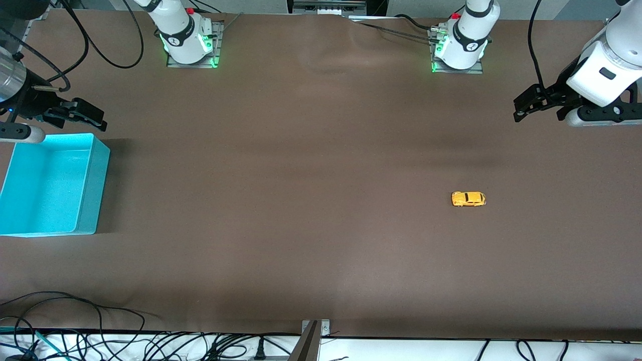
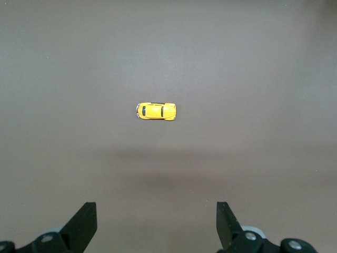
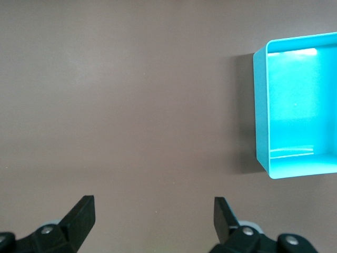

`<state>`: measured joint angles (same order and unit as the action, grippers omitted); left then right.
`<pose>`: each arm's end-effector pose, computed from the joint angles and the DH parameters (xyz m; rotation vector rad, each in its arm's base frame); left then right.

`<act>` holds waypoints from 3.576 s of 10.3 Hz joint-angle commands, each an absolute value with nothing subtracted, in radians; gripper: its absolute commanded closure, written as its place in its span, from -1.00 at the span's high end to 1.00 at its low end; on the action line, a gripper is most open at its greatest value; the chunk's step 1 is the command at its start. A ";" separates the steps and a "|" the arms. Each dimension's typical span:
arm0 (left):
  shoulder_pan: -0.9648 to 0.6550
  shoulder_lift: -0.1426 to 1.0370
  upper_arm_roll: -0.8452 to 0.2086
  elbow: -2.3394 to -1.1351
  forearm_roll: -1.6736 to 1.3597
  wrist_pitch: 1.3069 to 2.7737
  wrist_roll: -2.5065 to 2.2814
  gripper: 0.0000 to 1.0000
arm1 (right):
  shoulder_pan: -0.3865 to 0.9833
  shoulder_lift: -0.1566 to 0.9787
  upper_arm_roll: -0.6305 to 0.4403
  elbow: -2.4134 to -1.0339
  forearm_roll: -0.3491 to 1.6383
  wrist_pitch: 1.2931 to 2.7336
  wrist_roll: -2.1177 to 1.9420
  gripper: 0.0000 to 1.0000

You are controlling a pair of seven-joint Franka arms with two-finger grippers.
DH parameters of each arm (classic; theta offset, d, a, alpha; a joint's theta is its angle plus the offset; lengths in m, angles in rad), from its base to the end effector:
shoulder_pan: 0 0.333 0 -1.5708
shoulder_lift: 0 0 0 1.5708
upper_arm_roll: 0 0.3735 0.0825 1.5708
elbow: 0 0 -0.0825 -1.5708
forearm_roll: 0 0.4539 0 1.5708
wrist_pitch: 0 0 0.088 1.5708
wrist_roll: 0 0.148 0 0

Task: Wind up and store yellow beetle car

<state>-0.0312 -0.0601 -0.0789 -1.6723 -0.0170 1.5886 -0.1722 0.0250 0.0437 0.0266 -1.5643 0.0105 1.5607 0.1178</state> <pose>0.5973 -0.0698 0.6243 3.1310 0.0984 -0.0396 0.6354 0.0340 0.6161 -3.1313 0.1039 0.0754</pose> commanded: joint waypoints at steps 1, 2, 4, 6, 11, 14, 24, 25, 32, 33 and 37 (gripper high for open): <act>-0.035 -0.049 -0.081 -1.644 0.003 1.569 -0.149 1.00 | 0.021 0.045 0.031 -1.549 0.031 1.519 0.132 1.00; -0.037 -0.049 -0.083 -1.644 0.005 1.554 -0.149 1.00 | 0.021 0.052 0.029 -1.537 0.029 1.519 0.112 1.00; -0.037 -0.049 -0.083 -1.638 0.003 1.551 -0.150 1.00 | 0.020 0.054 0.028 -1.537 0.026 1.529 0.109 1.00; -0.037 -0.049 -0.083 -1.628 0.002 1.551 -0.158 1.00 | 0.026 0.057 0.032 -1.542 0.025 1.528 0.117 1.00; -0.049 0.005 -0.103 -1.620 0.002 1.551 -0.156 1.00 | 0.034 0.069 0.032 -1.529 0.023 1.534 0.117 1.00; -0.049 0.006 -0.103 -1.618 0.002 1.551 -0.156 1.00 | 0.061 0.084 0.038 -1.529 0.021 1.526 0.130 1.00; -0.049 0.005 -0.101 -1.618 0.002 1.551 -0.158 1.00 | 0.064 0.080 0.040 -1.531 0.025 1.499 0.109 1.00; -0.049 0.005 -0.103 -1.618 0.002 1.551 -0.158 1.00 | 0.064 0.081 0.040 -1.531 0.026 1.493 0.109 1.00; -0.040 0.023 -0.101 -1.629 0.000 1.548 -0.160 1.00 | 0.063 0.083 0.038 -1.536 0.026 1.485 0.107 1.00; -0.040 0.025 -0.101 -1.626 0.000 1.530 -0.158 1.00 | 0.063 0.083 0.037 -1.536 0.026 1.464 0.112 1.00; -0.051 0.047 -0.101 -1.623 0.002 1.526 -0.150 1.00 | 0.063 0.080 0.037 -1.532 0.026 1.447 0.115 1.00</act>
<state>-0.0405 0.0223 -0.1035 -1.6469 -0.0169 1.5468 -0.1680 0.0654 0.0746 0.0384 -1.5571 0.0110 1.4720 0.1186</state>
